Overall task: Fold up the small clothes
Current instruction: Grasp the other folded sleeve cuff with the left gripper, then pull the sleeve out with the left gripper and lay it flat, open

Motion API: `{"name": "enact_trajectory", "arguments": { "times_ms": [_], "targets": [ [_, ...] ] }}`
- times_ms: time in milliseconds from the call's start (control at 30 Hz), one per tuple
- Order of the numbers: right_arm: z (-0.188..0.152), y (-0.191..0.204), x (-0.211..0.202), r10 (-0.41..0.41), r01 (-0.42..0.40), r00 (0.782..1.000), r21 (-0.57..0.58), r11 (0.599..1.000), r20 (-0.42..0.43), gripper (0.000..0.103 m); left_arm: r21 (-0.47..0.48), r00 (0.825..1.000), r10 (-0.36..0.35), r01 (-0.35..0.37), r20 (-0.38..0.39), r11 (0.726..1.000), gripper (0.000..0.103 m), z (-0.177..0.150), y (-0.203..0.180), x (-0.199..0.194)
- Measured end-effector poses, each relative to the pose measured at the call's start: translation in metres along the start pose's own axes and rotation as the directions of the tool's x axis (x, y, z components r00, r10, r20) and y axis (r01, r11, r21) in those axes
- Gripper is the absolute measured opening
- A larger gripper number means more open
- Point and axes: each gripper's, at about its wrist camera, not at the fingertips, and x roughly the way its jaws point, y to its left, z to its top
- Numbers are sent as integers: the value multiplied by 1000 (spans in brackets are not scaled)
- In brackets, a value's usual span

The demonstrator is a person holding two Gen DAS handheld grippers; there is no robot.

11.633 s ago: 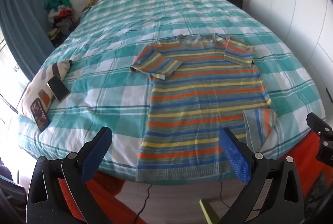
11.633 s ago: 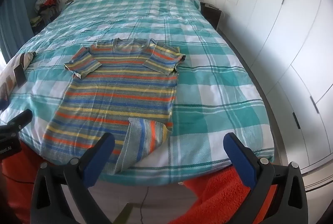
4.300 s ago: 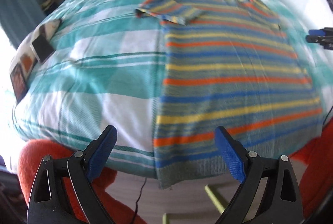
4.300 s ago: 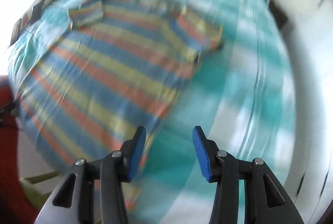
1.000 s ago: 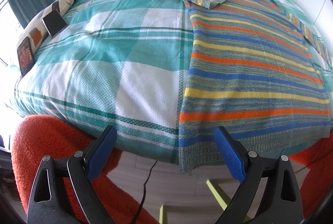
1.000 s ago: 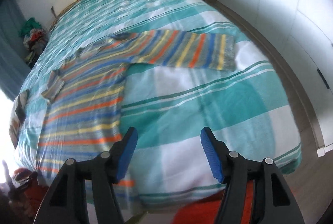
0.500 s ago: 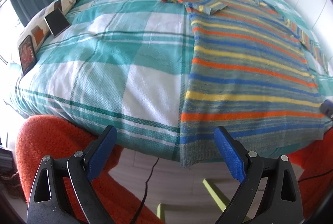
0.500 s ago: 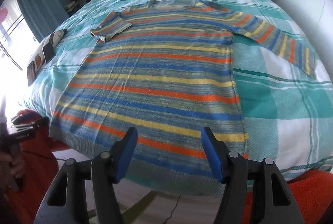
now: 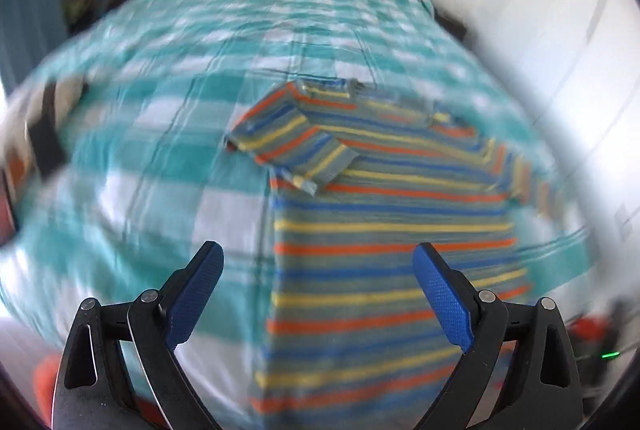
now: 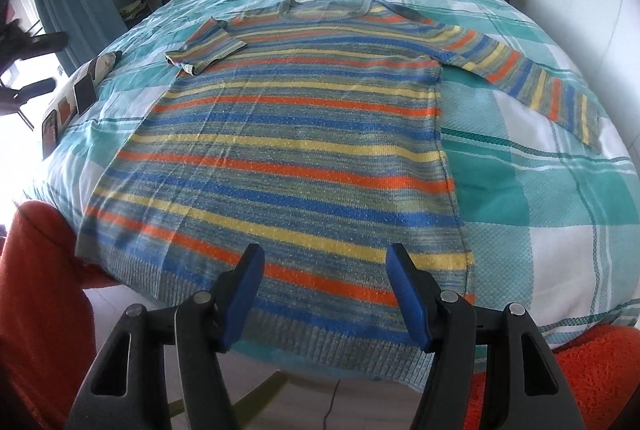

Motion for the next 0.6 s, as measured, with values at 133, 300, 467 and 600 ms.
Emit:
{"name": "enact_trajectory", "arguments": {
  "times_ms": [133, 300, 467, 600],
  "targets": [
    [-2, 0, 2, 2, -2, 1000, 0, 1000, -7, 63, 256, 998, 56, -47, -31, 966, 73, 22, -29, 77],
    [-3, -4, 3, -2, 3, 1000, 20, 1000, -16, 63, 380, 985, 129, -77, -114, 922, 60, 35, -25, 156],
    [-3, -5, 4, 2, -1, 1000, 35, 999, -19, 63, 399, 984, 116, -52, -138, 915, 53, 33, -15, 175],
    [0, -5, 4, 6, -6, 1000, 42, 999, -13, 63, 383, 984, 123, -64, -132, 921, 7, 40, -11, 161]
  ]
}}
